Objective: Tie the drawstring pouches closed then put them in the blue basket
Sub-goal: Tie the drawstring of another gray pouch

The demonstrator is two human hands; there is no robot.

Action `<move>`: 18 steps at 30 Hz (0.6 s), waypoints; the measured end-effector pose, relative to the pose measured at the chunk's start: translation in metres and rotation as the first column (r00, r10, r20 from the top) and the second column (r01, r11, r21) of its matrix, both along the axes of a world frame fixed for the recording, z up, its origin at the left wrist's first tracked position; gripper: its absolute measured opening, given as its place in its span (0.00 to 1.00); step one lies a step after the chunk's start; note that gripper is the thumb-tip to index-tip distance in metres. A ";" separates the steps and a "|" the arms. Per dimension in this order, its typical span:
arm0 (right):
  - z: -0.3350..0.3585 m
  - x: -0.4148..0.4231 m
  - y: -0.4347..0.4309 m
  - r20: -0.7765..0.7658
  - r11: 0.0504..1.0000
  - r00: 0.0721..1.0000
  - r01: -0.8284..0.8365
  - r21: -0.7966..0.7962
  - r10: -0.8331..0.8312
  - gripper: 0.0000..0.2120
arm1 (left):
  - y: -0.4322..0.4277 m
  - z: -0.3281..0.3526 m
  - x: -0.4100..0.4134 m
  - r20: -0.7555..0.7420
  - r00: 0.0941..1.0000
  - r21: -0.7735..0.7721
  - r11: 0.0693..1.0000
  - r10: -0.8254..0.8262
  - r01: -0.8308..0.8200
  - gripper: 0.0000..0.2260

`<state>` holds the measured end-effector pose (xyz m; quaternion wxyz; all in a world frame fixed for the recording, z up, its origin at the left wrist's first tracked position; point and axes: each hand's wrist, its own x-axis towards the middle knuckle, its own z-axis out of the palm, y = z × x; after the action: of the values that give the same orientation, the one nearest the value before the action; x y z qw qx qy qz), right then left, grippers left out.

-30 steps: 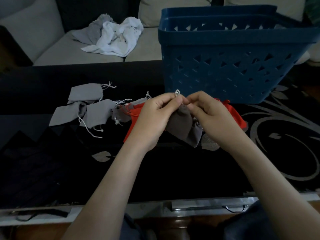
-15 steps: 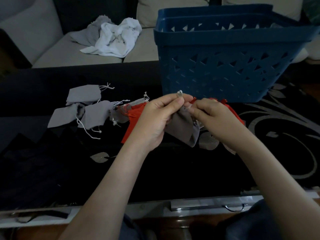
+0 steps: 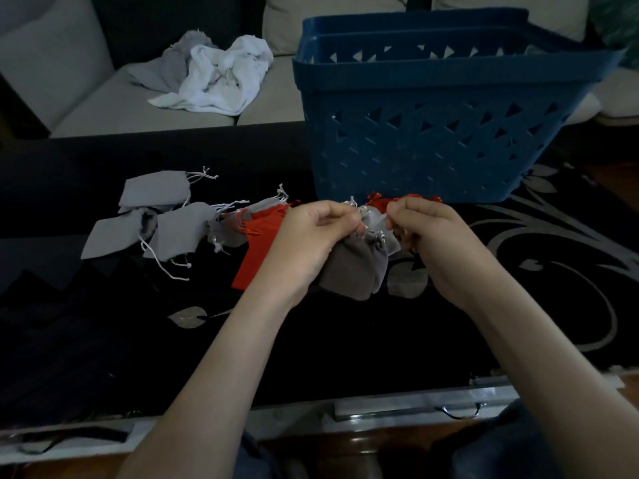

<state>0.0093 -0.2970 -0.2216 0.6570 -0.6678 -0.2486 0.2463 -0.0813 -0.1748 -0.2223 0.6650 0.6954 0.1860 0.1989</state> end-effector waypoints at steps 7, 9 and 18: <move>0.000 -0.013 0.010 0.078 0.986 0.989 -0.132 0.104 0.124 0.10 | 0.002 -0.001 0.001 0.008 0.999 -0.018 0.999 0.037 -0.037 0.07; -0.001 -0.013 0.011 0.227 0.993 0.968 -0.120 0.023 0.112 0.09 | 0.003 -0.001 0.001 0.010 0.999 -0.013 0.999 0.053 -0.053 0.06; -0.009 -0.015 0.015 0.535 0.997 0.845 0.047 -0.067 -0.004 0.06 | 0.006 -0.004 0.000 -0.004 0.999 0.137 0.990 0.040 -0.039 0.09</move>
<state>-0.0058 -0.2824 -0.2303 0.5388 -0.7381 -0.4029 0.0514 -0.0818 -0.1685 -0.2265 0.6112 0.7361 0.1877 0.2221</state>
